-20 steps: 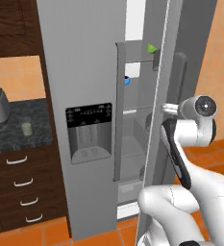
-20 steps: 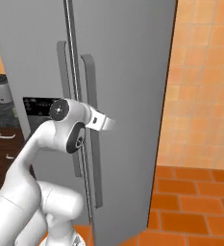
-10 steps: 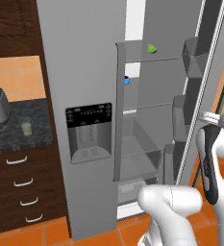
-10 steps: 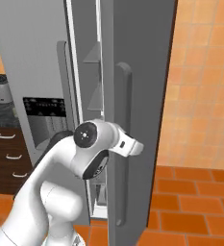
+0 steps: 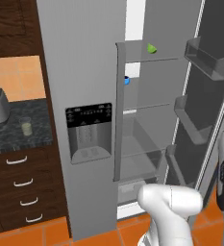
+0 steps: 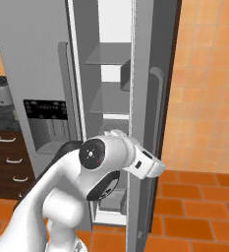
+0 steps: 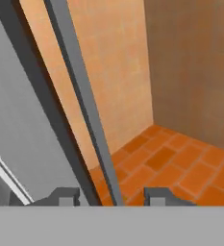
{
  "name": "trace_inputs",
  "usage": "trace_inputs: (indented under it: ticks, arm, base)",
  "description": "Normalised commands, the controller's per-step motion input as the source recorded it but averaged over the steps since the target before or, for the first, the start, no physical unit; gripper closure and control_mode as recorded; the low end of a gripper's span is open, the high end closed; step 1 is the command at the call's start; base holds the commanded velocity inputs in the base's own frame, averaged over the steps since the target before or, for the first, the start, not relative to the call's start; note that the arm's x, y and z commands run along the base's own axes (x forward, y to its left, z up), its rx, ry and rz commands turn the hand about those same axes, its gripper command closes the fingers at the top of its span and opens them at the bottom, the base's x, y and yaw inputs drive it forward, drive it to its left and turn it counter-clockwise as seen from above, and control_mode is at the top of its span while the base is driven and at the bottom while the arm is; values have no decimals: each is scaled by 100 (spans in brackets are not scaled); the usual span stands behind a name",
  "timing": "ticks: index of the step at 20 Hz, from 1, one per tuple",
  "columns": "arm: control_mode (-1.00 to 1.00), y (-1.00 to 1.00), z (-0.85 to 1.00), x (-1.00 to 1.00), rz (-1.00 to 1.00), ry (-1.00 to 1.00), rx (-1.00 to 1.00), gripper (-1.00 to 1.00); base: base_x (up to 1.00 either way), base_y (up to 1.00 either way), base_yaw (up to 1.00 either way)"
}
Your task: Grab a lemon wedge from the fridge and one ice cube from the ice bowl, and put them in the glass of lemonade.
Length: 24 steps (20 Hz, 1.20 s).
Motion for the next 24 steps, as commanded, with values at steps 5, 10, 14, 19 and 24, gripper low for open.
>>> trace_inputs:
  ticks: [5,10,14,19,24]
  arm:
    - [-100,51,99,-50,-1,-14,-13,-100]
    - [-100,99,41,6,-13,-1,-33,-100]
    - [-100,100,1,50,-26,24,-43,-100]
    - [-100,63,1,96,-17,22,-35,-100]
    - [-100,-7,0,87,-1,22,-7,-100]
  base:
    - [0,0,0]
    - [0,0,0]
    - [0,0,0]
    - [0,0,0]
    - [0,0,0]
